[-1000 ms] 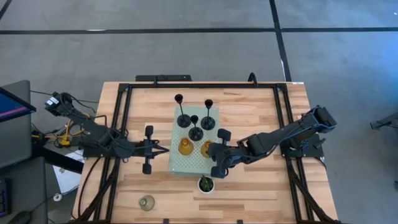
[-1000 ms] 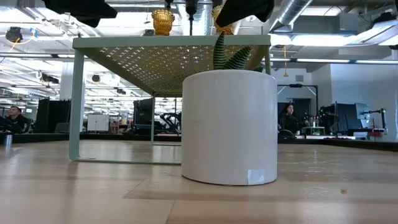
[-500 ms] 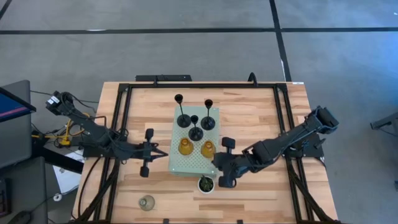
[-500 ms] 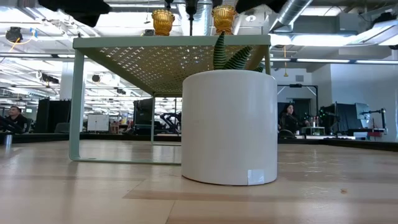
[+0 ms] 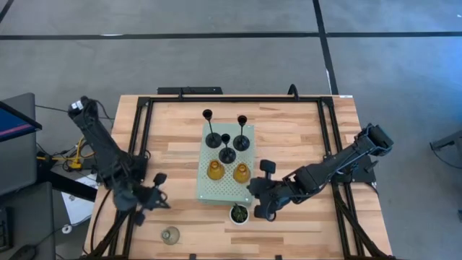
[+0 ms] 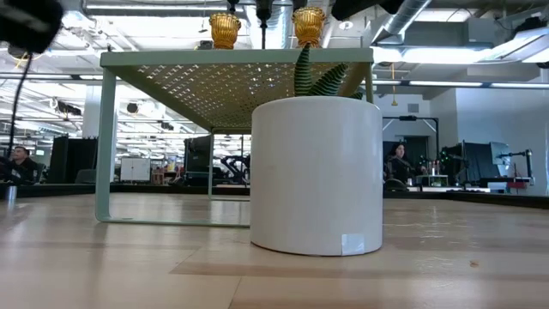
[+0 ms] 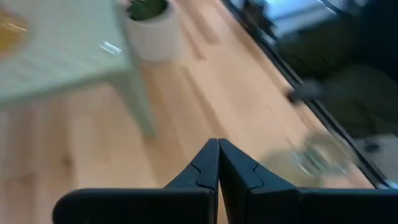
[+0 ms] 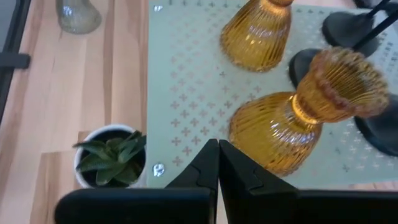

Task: Pick & Place candle stick holders
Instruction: Put the transparent candle holder on the shelf

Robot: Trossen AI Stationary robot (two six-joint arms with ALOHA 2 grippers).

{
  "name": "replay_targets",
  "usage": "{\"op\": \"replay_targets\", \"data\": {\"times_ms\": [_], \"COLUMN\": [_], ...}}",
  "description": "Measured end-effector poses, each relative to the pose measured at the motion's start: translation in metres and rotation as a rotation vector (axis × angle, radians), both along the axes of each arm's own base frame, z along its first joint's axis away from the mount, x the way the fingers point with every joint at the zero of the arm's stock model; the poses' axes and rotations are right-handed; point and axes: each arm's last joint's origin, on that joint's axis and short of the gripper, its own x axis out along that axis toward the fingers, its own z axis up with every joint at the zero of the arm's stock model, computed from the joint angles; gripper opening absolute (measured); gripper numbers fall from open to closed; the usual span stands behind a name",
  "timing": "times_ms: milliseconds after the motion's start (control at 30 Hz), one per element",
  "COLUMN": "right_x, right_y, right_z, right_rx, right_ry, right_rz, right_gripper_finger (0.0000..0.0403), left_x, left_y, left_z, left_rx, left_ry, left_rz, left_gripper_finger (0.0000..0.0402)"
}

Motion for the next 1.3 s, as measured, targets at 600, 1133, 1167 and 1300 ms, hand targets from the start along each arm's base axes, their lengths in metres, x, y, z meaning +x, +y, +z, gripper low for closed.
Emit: {"op": "replay_targets", "data": {"times_ms": [600,1133,1167,1300], "right_x": [0.012,0.018,0.018,0.019], "right_y": [0.005,-0.007,-0.008,-0.009], "right_z": [0.012,0.011,0.011,0.01], "right_rx": [0.064,0.072,0.072,0.072], "right_ry": [-0.185,-0.162,-0.161,-0.158], "right_rz": [-0.027,-0.041,-0.042,-0.044], "right_gripper_finger": [0.0,0.0,0.0,0.0], "left_x": [-0.049,-0.033,-0.032,-0.028], "left_y": [-0.019,-0.018,-0.019,-0.02], "left_z": [-0.057,-0.063,-0.064,-0.062], "left_rx": [-0.05,0.118,0.146,0.23], "left_ry": [0.074,-0.031,-0.045,-0.14], "left_rz": [-0.242,-0.251,-0.26,-0.248], "left_gripper_finger": [0.0005,0.0004,0.0004,0.0004]}}
